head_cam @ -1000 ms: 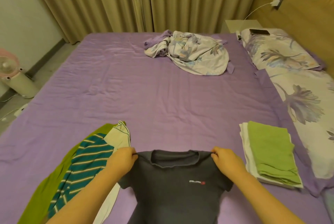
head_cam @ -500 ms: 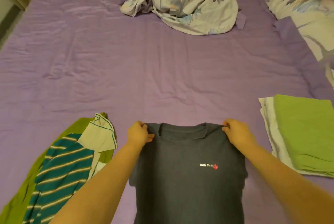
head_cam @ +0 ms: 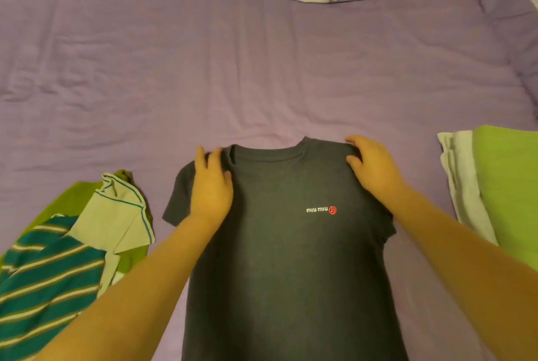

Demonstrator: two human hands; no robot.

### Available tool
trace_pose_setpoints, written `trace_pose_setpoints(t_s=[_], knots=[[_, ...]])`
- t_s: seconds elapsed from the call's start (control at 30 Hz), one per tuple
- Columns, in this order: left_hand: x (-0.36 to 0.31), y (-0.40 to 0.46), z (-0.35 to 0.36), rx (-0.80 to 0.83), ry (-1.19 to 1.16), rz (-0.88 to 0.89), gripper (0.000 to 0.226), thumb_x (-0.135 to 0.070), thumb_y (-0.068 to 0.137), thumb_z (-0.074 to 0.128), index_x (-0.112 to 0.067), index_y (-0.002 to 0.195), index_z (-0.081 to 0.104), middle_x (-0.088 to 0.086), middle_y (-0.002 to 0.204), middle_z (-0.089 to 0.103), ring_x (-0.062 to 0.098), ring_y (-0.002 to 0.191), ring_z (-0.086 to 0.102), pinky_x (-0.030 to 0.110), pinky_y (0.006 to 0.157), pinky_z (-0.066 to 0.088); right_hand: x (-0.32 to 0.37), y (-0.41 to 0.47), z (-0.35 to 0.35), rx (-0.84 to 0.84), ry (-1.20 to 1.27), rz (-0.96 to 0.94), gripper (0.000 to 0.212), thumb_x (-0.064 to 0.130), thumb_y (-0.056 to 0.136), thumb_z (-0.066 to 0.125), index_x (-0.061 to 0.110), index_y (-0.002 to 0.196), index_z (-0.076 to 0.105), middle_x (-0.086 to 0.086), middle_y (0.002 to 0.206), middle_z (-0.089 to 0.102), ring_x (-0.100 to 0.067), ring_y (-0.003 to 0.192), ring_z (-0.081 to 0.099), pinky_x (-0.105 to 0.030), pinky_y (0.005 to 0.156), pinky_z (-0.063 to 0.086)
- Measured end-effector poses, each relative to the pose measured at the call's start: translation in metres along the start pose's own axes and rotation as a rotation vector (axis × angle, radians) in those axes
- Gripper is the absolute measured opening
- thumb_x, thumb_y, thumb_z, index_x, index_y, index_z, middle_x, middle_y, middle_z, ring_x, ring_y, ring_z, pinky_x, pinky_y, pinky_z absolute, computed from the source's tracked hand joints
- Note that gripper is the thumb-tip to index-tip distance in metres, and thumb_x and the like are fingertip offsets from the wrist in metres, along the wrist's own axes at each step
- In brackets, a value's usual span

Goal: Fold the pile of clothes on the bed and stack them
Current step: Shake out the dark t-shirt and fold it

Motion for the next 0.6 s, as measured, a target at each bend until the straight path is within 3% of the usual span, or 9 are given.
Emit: trace_pose_setpoints(t_s=[0.13, 0.3, 0.37, 0.4, 0.43, 0.47, 0.6], knots=[[-0.047, -0.040, 0.060, 0.104, 0.293, 0.309, 0.055, -0.030, 0.100, 0.045, -0.018, 0.150, 0.027, 0.011, 0.160, 0.007, 0.031, 0.147, 0.009, 0.049, 0.119, 0.012, -0.056, -0.031, -0.004, -0.054, -0.007, 0.143, 0.056, 0.021, 0.093, 0.057, 0.004, 0.142, 0.037, -0.017, 0.143, 0.044, -0.035, 0.130, 0.041, -0.046, 0.108, 0.033], [-0.094, -0.080, 0.137, 0.253, 0.448, 0.497, 0.054, -0.046, 0.101, 0.028, -0.028, 0.151, 0.020, 0.004, 0.161, 0.006, 0.030, 0.148, -0.001, 0.055, 0.116, -0.002, -0.094, -0.058, 0.005, -0.106, 0.171, 0.300, 0.073, 0.028, 0.088, 0.066, 0.005, 0.146, 0.029, -0.015, 0.144, 0.040, -0.034, 0.131, 0.039, -0.046, 0.108, 0.034], [-0.111, -0.086, 0.157, 0.283, 0.481, 0.565, 0.056, -0.049, 0.101, 0.026, -0.029, 0.152, 0.017, 0.004, 0.161, 0.005, 0.030, 0.148, -0.003, 0.057, 0.115, -0.005, -0.104, -0.060, 0.010, -0.100, 0.318, 0.359, 0.050, 0.022, 0.087, 0.068, 0.005, 0.130, 0.048, -0.013, 0.116, 0.056, -0.030, 0.107, 0.053, -0.042, 0.091, 0.042], [-0.120, -0.089, 0.166, 0.295, 0.498, 0.603, 0.057, -0.051, 0.100, 0.026, -0.029, 0.152, 0.016, 0.005, 0.161, 0.005, 0.032, 0.148, -0.004, 0.059, 0.114, -0.007, -0.106, -0.059, 0.008, -0.116, 0.368, 0.352, 0.027, 0.019, 0.087, 0.067, 0.006, 0.108, 0.058, -0.009, 0.095, 0.058, -0.026, 0.088, 0.054, -0.038, 0.079, 0.044], [-0.129, -0.092, 0.173, 0.307, 0.517, 0.639, 0.060, -0.054, 0.099, 0.026, -0.029, 0.152, 0.014, 0.005, 0.161, 0.004, 0.033, 0.147, -0.004, 0.060, 0.113, -0.008, -0.106, -0.058, 0.003, -0.151, 0.406, 0.322, 0.013, 0.017, 0.087, 0.066, 0.008, 0.087, 0.057, -0.004, 0.079, 0.055, -0.020, 0.074, 0.051, -0.033, 0.069, 0.042], [-0.136, -0.092, 0.180, 0.321, 0.535, 0.671, 0.063, -0.057, 0.098, 0.025, -0.029, 0.153, 0.012, 0.006, 0.161, 0.003, 0.033, 0.147, -0.005, 0.061, 0.113, -0.009, -0.107, -0.057, -0.003, -0.192, 0.441, 0.293, 0.018, 0.016, 0.088, 0.065, 0.010, 0.077, 0.053, 0.000, 0.072, 0.052, -0.016, 0.067, 0.048, -0.030, 0.062, 0.041], [-0.150, -0.085, 0.199, 0.340, 0.594, 0.700, 0.080, -0.072, 0.089, 0.016, -0.027, 0.152, -0.003, 0.007, 0.160, -0.012, 0.032, 0.145, -0.019, 0.062, 0.111, -0.017, -0.106, -0.059, -0.009, -0.232, 0.498, 0.272, 0.014, 0.023, 0.098, 0.049, 0.011, 0.091, 0.048, 0.003, 0.075, 0.052, -0.009, 0.068, 0.049, -0.023, 0.058, 0.038]])
Point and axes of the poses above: each hand's wrist, its own y-axis towards the middle knuckle, its own z-axis out of the palm, x = y × z, the point moved 10 cm from there along y, towards the middle knuckle
